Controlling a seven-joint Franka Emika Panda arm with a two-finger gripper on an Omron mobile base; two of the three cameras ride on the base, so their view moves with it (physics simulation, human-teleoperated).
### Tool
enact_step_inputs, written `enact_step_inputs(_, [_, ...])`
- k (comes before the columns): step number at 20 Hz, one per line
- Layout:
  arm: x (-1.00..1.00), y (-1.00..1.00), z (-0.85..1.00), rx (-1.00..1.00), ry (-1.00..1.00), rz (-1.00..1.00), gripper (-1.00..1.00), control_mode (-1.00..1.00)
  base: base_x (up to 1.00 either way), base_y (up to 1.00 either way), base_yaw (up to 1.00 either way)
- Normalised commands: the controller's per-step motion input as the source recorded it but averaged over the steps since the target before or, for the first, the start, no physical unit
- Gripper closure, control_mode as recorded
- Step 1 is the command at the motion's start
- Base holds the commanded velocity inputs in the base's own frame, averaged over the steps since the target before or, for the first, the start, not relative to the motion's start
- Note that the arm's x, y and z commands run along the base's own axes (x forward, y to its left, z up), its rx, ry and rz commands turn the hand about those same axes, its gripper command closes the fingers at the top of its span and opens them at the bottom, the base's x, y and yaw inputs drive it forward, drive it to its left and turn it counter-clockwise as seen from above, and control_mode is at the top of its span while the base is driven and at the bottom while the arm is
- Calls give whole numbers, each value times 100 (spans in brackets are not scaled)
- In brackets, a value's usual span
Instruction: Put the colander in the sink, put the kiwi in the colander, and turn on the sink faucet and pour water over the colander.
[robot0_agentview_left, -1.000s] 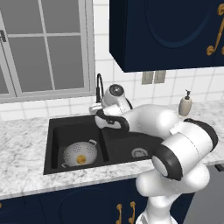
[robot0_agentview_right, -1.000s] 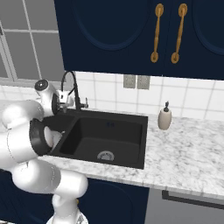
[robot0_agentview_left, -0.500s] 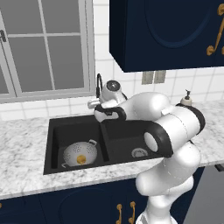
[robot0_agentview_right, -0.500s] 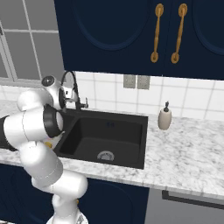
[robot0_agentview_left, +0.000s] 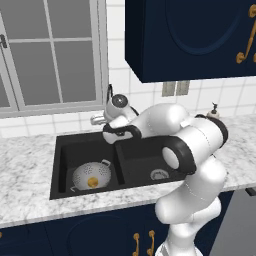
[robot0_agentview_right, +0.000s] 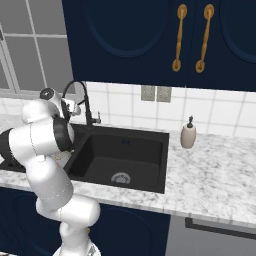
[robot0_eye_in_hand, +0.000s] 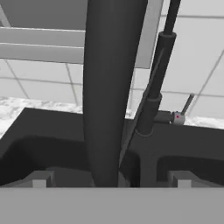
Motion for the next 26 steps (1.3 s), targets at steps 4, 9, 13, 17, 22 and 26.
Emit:
enact_step_inputs(4, [54,42,-12,0,0,0,-100,-100,0,0,0])
enact_step_inputs(9, [51,31,-1,0,0,0,-100,-100,0,0,0])
enact_step_inputs(13, [29,15,0,0,0,0,-100,-100,0,0,0])
enact_step_inputs(17, [-25,2,14,1,-3,0,-100,-100,0,0,0])
enact_step_inputs(22, [-82,-1,56,3,-10,0,-100,-100,0,0,0])
enact_step_inputs(26, [-94,-48,72,8,-8,-2,-100,-100,0,0,0])
